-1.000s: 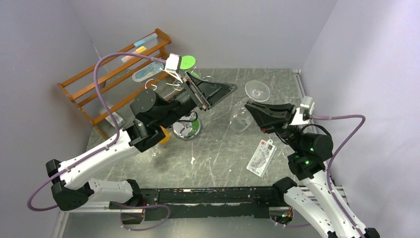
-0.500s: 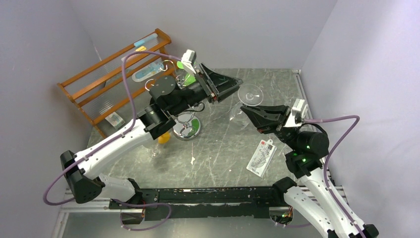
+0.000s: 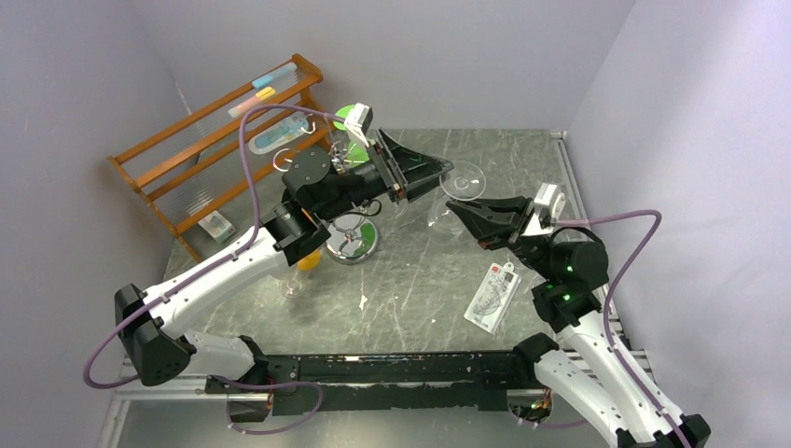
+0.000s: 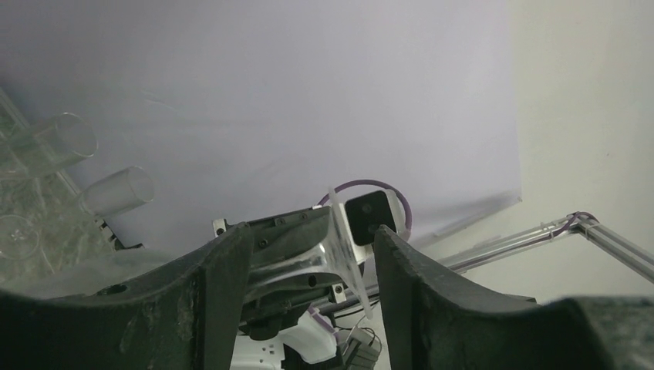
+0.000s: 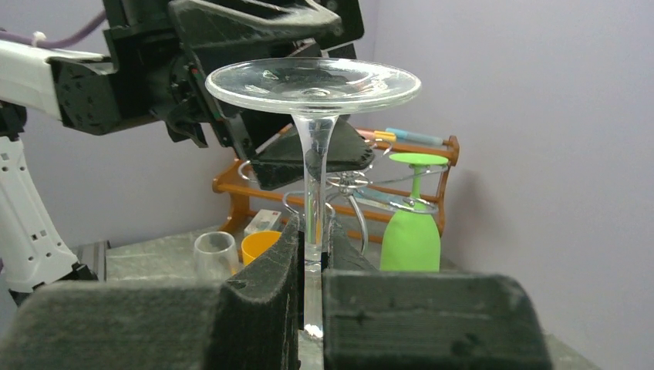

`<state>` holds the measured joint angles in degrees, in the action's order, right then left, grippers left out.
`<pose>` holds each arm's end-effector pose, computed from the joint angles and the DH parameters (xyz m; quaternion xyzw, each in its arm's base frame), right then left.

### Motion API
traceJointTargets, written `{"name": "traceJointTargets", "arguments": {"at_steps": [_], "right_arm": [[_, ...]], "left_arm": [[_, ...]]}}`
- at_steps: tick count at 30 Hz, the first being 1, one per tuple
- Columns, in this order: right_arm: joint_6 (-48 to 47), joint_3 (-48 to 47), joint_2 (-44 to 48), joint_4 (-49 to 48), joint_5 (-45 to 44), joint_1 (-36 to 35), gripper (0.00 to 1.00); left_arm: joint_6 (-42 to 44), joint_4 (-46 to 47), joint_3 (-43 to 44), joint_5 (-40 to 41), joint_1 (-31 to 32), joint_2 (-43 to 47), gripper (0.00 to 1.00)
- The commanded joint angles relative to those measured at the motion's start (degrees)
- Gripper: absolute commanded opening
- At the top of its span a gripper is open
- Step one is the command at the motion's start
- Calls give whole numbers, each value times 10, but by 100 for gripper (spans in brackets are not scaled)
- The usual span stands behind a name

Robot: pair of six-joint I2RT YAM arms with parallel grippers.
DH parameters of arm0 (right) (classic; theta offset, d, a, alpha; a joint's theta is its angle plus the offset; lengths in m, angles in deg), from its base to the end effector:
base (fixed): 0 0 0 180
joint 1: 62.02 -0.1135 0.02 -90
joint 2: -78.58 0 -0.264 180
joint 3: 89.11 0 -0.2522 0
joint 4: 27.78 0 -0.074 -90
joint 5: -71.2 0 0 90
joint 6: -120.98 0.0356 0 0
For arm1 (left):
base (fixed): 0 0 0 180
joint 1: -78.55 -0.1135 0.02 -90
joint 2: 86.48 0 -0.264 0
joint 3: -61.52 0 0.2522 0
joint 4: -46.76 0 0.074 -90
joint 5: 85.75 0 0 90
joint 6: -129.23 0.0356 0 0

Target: Place the wine glass upside down on the wine glass rack

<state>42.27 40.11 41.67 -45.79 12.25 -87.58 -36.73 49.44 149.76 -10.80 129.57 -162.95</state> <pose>0.1206 0.0780 0.3877 -0.2903 0.4353 0.3895 0.7580 0.1879 -0.2469 0.4487 -0.0301 0.6153 -0.7370 0.2780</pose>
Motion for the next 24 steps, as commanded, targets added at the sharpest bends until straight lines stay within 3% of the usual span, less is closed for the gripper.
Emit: {"name": "traceJointTargets", "arguments": {"at_steps": [1,4,7,18,23,24], "right_arm": [[-18,10,-7,-15,-19,2,0],[-20,14,-13,-17,-19,1,0],[-20,18,-17,-19,-20,1,0],[-46,19,-29,6,-6,2,0],[-49,16,-31,24,2,2,0],[-44,13,-30,30,-1,2,0]], "left_arm": [[-7,6,-18,-27,-7,18,65],[-8,10,-25,-26,-10,22,70],[-4,8,-27,-28,-10,23,68],[-15,-8,-49,-28,-12,25,34],[-14,1,-53,-36,-13,22,6],[-14,5,-54,-38,-14,22,5]]}}
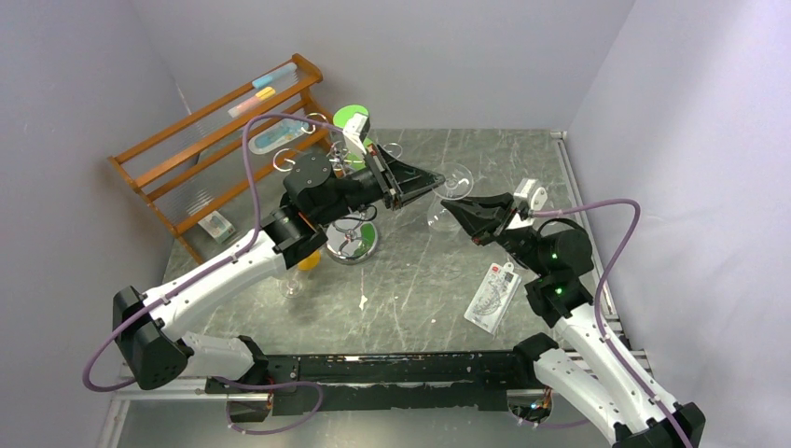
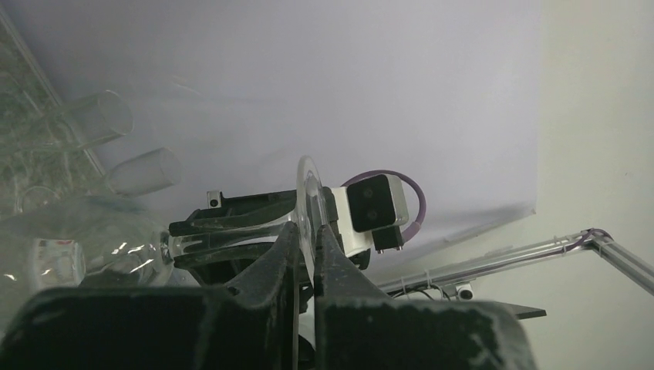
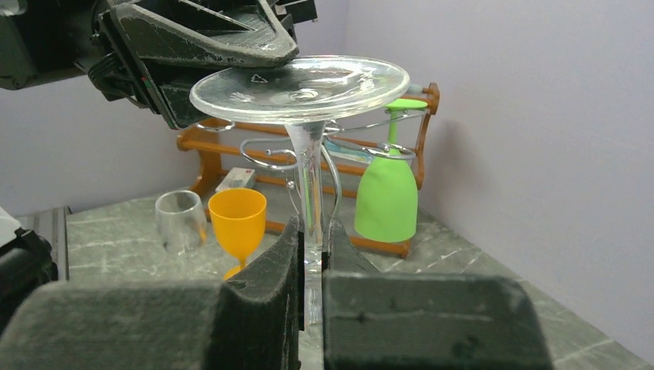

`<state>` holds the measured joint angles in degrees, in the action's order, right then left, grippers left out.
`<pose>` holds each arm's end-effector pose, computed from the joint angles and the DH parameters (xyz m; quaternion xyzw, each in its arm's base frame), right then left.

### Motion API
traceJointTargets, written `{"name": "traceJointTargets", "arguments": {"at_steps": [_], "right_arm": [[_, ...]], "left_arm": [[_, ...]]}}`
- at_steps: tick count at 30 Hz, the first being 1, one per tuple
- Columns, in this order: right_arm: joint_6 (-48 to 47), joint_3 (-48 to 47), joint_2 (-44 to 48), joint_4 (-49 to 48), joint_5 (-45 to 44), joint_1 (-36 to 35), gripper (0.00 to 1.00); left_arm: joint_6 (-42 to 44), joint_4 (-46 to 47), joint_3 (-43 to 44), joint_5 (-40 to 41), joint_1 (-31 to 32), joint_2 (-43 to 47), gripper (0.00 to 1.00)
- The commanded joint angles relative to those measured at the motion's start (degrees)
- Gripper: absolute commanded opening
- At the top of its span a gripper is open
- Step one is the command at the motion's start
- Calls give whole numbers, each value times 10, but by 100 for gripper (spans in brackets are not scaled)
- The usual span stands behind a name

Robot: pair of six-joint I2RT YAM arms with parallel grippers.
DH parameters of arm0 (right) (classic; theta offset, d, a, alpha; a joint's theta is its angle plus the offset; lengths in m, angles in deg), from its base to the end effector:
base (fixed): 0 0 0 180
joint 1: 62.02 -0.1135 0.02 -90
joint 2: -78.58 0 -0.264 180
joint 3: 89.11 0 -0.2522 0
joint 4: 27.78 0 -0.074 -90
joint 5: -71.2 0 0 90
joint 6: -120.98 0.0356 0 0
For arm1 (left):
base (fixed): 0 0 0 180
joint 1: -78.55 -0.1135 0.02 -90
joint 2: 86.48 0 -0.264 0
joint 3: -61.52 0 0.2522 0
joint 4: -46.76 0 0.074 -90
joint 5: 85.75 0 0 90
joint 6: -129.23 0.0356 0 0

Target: Place the wine glass upside down on the wine glass rack

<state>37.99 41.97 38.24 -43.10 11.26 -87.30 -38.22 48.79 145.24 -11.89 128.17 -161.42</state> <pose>0.1407 0.0861 0.3645 -0.2982 0.4855 0.3610 0.7383 0.1913 -0.2402 0.4272 -0.0468 0.6385 -0.7229 0.2599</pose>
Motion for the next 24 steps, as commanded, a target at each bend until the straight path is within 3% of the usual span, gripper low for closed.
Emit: {"name": "traceJointTargets", "arguments": {"at_steps": [1,4,7,9,12,19,24], "right_arm": [[6,-8,5,9,4,-2,0],[29,-18,5,34,-18,-1,1],[52,-24,10,51,-31,-1,37],[93,-23,18,57,-44,-1,49],[120,-45,20,109,-47,-1,56],[151,-48,82,201,-36,-1,64],[271,-54,140,242,-59,-1,69]], "left_arm": [[2,18,-12,-28,0,8,5],[9,23,-16,-26,0,13,5],[19,26,-21,-19,-1,22,5],[25,24,-21,-15,-1,27,5],[41,12,-18,-6,-2,36,5],[87,-10,-14,18,-5,50,5],[141,-45,12,33,-10,51,5]]}}
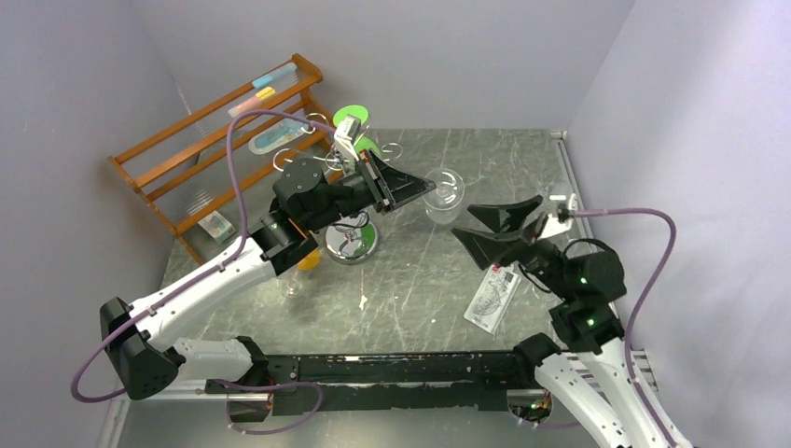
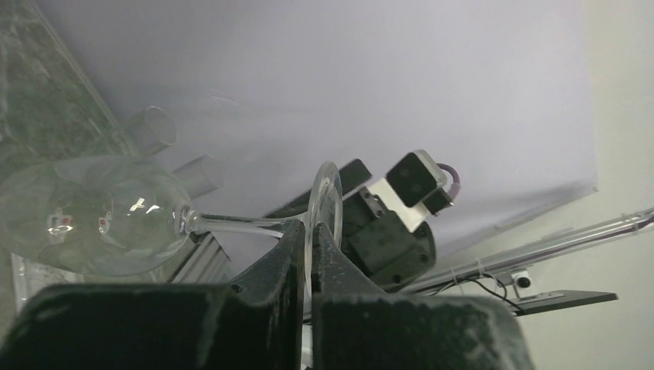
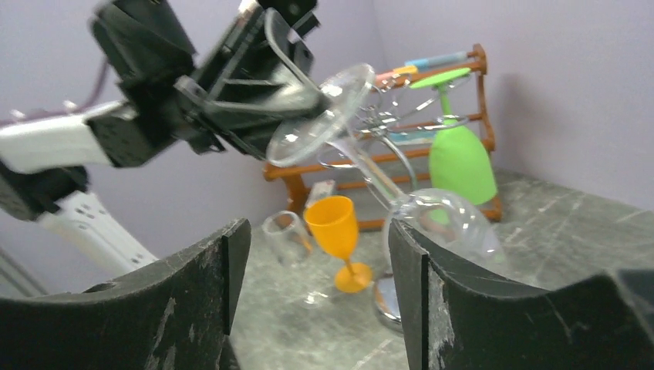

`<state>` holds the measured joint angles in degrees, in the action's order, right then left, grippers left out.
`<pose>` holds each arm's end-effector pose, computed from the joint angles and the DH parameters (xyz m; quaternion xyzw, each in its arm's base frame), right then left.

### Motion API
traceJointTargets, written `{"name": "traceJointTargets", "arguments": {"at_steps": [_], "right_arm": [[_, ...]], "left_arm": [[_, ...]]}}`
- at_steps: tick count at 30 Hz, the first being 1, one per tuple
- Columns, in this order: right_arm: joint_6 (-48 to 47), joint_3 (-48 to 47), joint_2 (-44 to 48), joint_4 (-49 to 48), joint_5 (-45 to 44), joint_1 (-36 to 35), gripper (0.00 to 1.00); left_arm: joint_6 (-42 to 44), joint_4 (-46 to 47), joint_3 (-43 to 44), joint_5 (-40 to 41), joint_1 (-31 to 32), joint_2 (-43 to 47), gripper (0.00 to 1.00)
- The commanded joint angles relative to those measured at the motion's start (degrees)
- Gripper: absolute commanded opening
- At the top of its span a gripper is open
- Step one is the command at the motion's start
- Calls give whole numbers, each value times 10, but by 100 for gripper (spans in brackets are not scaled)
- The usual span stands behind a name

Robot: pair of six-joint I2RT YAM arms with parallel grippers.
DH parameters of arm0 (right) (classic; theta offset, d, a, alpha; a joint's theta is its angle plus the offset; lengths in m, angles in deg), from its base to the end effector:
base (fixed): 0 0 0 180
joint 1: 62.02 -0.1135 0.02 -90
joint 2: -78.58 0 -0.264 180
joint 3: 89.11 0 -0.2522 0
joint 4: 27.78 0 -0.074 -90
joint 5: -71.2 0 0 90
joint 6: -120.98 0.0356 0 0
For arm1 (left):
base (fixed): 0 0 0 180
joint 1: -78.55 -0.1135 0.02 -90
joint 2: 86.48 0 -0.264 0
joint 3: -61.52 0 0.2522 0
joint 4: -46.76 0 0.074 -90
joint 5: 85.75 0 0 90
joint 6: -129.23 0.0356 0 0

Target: Place the wine glass upside down on the wine glass rack

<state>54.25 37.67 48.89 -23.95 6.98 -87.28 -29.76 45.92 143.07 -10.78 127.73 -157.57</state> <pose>0.1035 0.0660 0.3807 -0.1921 0.5580 0.4446 0.6738 0.1821 -0.2250 0.4272 -0.0116 0.6474 -0.6931 0.3167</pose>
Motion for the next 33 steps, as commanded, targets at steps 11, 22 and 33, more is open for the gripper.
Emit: {"name": "traceJointTargets", "arguments": {"at_steps": [11,22,33], "right_arm": [[311,-138,-59,107,-52,-2,67],[312,-147,-121,44,-121,-1,68],[326,-150,-151,57,-183,-2,67]], "left_arm": [[74,-54,98,-82,-71,-27,5],[28,-23,187,-213,-139,-96,5],[106,-114,293,-118,-156,-189,5]]}}
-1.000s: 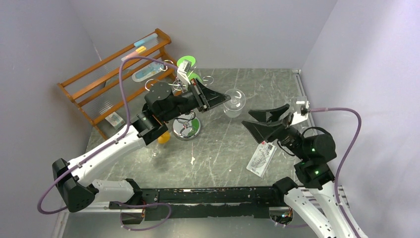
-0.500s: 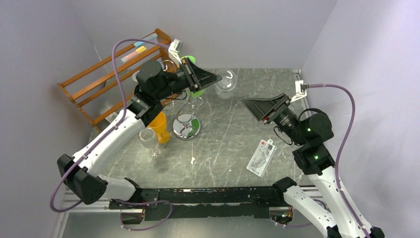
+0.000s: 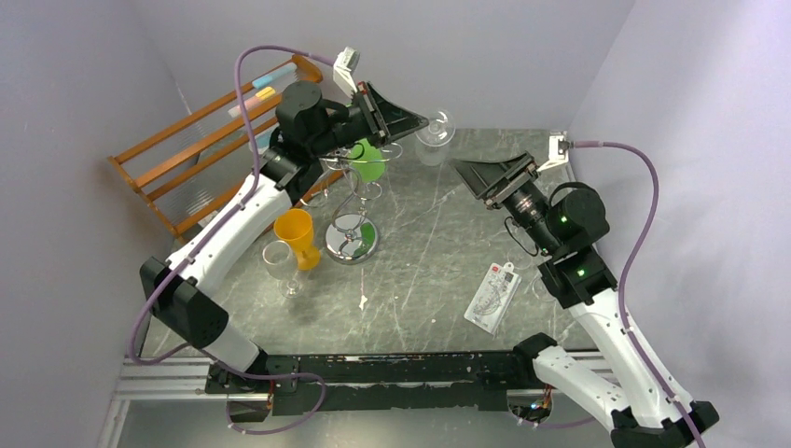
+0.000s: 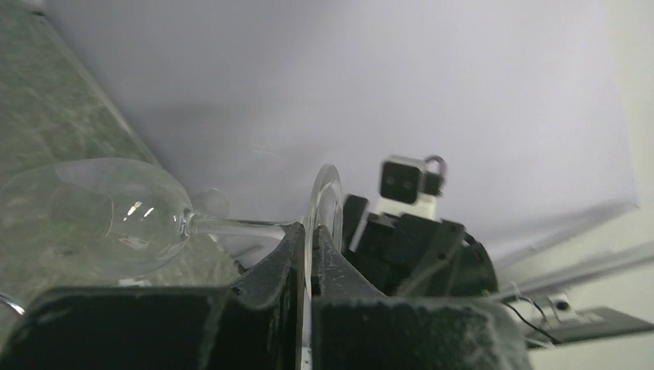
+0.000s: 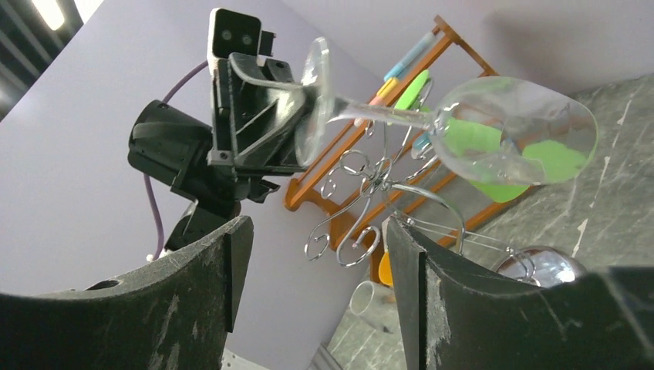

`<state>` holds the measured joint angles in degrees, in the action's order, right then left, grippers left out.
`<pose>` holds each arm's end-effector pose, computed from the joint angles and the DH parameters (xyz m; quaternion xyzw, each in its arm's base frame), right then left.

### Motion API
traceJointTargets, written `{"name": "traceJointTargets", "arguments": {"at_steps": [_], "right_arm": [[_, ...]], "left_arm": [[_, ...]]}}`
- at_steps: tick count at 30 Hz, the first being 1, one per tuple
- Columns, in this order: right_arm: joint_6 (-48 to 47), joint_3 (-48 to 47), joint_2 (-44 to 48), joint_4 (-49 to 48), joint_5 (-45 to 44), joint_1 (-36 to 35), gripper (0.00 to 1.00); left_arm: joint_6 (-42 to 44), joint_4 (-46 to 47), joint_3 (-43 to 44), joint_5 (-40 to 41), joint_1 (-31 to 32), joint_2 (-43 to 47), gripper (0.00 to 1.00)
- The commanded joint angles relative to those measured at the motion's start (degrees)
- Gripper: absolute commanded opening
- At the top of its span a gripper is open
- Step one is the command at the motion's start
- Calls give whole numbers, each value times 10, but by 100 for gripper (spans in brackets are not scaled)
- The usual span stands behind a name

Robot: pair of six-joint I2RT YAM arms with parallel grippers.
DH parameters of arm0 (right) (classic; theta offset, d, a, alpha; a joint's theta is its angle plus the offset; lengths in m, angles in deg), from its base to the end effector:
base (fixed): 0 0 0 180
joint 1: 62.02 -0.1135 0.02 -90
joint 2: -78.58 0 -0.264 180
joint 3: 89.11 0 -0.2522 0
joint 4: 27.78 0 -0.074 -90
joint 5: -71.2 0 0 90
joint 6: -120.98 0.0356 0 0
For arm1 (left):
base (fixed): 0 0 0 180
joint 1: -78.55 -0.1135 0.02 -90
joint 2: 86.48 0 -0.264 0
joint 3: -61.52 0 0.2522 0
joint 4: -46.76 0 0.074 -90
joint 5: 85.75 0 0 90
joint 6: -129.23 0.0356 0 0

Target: Place the wine glass upside down on the wine glass rack

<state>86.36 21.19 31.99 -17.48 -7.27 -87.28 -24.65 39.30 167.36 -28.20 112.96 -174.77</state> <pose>0.1568 0.0818 0.4284 0.0855 0.6197 0.5509 0.5523 0.2821 -0.2164 0.4717 0.0503 0.6508 -0.6741 0.3457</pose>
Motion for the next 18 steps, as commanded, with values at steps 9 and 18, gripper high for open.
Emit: {"name": "traceJointTargets", "arguments": {"at_steps": [9,18], "right_arm": [[-7,16,21,15,-55,-1,65],[6,15,20,29,-64,-2,61]], "left_arm": [[42,-85,57,92,-34,-46,5],[-38,-76,-44,131,-74,21,5]]}}
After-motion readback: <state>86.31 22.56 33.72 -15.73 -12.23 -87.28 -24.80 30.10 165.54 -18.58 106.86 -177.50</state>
